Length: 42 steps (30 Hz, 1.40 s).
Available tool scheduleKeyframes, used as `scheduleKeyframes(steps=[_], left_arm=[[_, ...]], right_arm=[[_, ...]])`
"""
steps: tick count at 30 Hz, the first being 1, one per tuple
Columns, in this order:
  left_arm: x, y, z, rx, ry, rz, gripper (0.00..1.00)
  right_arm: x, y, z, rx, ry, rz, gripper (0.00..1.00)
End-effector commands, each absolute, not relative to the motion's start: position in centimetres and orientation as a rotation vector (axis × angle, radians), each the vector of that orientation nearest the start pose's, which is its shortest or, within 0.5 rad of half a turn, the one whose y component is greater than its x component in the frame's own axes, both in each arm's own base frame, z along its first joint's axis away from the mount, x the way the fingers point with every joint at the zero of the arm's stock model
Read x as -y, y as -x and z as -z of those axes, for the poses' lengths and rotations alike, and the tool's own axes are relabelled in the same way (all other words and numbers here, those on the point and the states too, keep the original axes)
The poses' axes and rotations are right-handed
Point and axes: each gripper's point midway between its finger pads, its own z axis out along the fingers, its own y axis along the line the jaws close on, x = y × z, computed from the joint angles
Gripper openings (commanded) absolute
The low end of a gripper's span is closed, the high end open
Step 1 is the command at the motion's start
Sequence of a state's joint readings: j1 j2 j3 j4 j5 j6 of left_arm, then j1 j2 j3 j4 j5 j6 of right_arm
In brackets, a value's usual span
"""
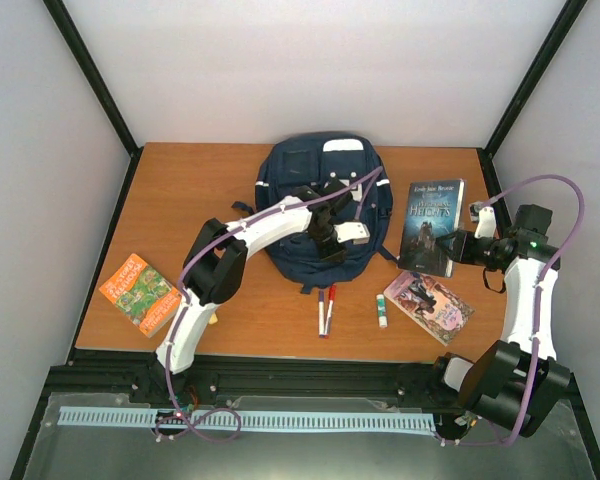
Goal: Pack the student bag
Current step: Place the book in the student bag.
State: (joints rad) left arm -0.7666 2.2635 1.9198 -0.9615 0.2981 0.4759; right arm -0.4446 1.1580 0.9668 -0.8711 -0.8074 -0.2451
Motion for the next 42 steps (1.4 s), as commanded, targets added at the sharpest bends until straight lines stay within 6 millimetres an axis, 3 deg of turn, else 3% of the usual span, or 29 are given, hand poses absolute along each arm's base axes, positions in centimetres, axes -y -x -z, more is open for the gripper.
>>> scheduleKeyframes(steps=[1, 6, 10, 14, 19, 27, 32, 39, 42], left_arm=[[39.6, -34.4, -6.1, -2.253, -1.702, 0.421, 0.3], [39.2, -35.1, -4.0, -2.262, -1.716, 0.298, 0.36], [39.2, -36.1, -4.3, -2.24, -1.696, 0.24, 0.18], [40.1, -36.9, -8.2, -2.184, -1.622, 0.266, 0.01], [40.6, -37.9, -14.8, -2.089, -1.501, 0.273, 0.01], [40.3, -38.8, -21.2, -2.024, -1.341, 0.268, 0.01], [40.7, -39.9, -25.3, -1.966, -1.239, 0.273, 0.01], [41.1, -40.6, -27.8, -1.914, -1.243, 0.253, 0.01], [41.0, -40.8, -28.0, -1.907, -1.238, 0.246, 0.01]], right_arm=[[-0.3, -29.9, -22.6, -2.198, 0.106, -0.73, 0.03], [-0.3, -29.9, -22.5, -2.201, 0.103, -0.733, 0.03], [-0.3, -29.9, -22.5, -2.204, 0.1, -0.732, 0.03], [0.4, -30.3, -22.2, -2.229, 0.059, -0.706, 0.03], [0.4, -31.0, -22.7, -2.259, -0.054, -0.804, 0.03], [-1.0, -30.8, -21.8, -2.302, -0.209, -1.082, 0.03], [-2.1, -29.6, -20.3, -2.318, -0.324, -1.214, 0.03], [-3.9, -28.4, -18.6, -2.296, -0.404, -1.385, 0.03], [-6.3, -28.5, -19.1, -2.26, -0.32, -1.538, 0.03]])
